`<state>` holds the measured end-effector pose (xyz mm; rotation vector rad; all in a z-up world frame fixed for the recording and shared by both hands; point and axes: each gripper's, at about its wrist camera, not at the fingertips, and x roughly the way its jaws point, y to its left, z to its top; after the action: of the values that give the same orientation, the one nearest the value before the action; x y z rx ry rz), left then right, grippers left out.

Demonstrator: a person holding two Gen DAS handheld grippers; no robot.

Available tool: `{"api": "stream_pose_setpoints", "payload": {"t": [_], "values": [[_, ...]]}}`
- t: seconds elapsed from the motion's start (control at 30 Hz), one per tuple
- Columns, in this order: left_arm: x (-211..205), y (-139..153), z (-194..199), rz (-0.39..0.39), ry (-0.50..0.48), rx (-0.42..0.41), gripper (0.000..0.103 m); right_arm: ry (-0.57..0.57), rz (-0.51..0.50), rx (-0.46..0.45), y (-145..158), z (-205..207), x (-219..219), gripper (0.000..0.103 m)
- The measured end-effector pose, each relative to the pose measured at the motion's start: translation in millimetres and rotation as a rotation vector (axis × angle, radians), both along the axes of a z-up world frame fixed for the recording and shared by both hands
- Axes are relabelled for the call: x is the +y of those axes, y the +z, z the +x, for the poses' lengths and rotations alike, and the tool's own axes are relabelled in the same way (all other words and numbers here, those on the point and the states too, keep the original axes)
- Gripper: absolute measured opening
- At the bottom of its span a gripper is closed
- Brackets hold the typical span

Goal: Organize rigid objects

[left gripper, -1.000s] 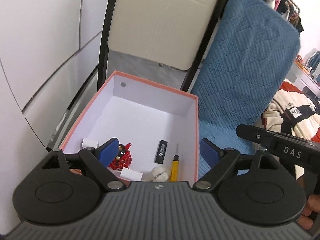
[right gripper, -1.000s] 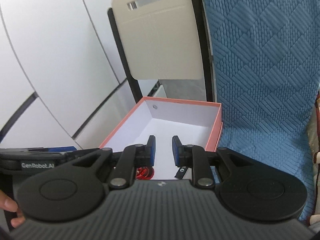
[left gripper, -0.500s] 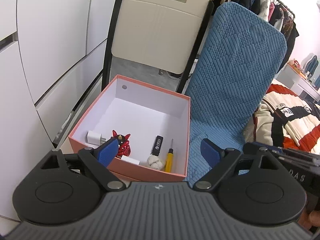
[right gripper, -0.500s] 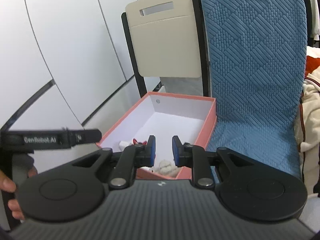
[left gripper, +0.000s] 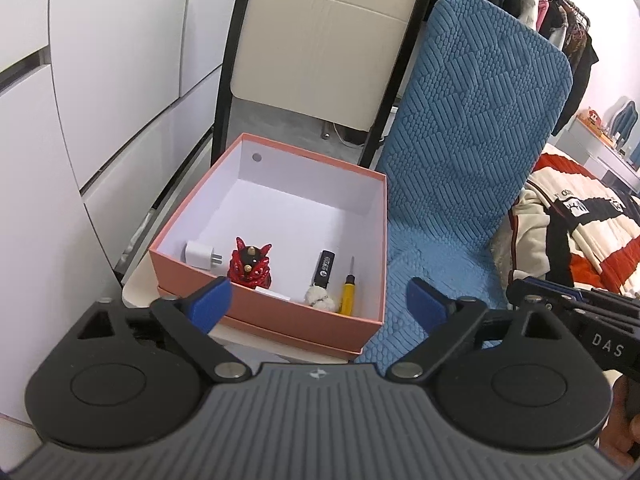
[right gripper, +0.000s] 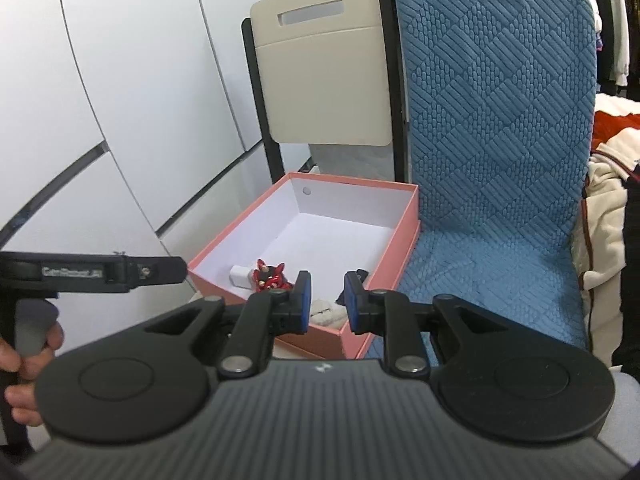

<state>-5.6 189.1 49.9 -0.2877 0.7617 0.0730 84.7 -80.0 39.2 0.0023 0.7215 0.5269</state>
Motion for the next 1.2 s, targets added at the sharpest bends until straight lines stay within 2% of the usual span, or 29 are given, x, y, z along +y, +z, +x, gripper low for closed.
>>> {"api": "stream_pose_setpoints", "payload": {"t": [0.03,0.07,0.1,0.17,0.57,0.67,1.2], "values": [[1,0,-1,0.008,0.000,-0.006,0.101,0.003,-0.008,-0.003,0,0,1,0.032],[1,0,-1,0.017,-0.001,-0.008,0.102,0.009,-0.012,-0.002,-1,1,2,0.050],[2,-1,0,0.021,0.005,-0.004,0.102,0.014,-0.014,0.002,-1,2,3,0.077],[6,-2,1,0.013,0.016,0.006,0.102,0.013,-0.010,0.008,-3,4,2,0.102],[11,-3,-2,-0.003,0.023,0.005,0.103,0.000,-0.031,-0.005,0,5,3,0.103],[11,-3,-3,-0.030,0.012,-0.002,0.103,0.001,-0.033,-0.006,0,4,3,0.103],[13,-5,-3,-0.017,0.038,0.018,0.103,0.005,-0.043,0.003,-4,6,7,0.103]]}}
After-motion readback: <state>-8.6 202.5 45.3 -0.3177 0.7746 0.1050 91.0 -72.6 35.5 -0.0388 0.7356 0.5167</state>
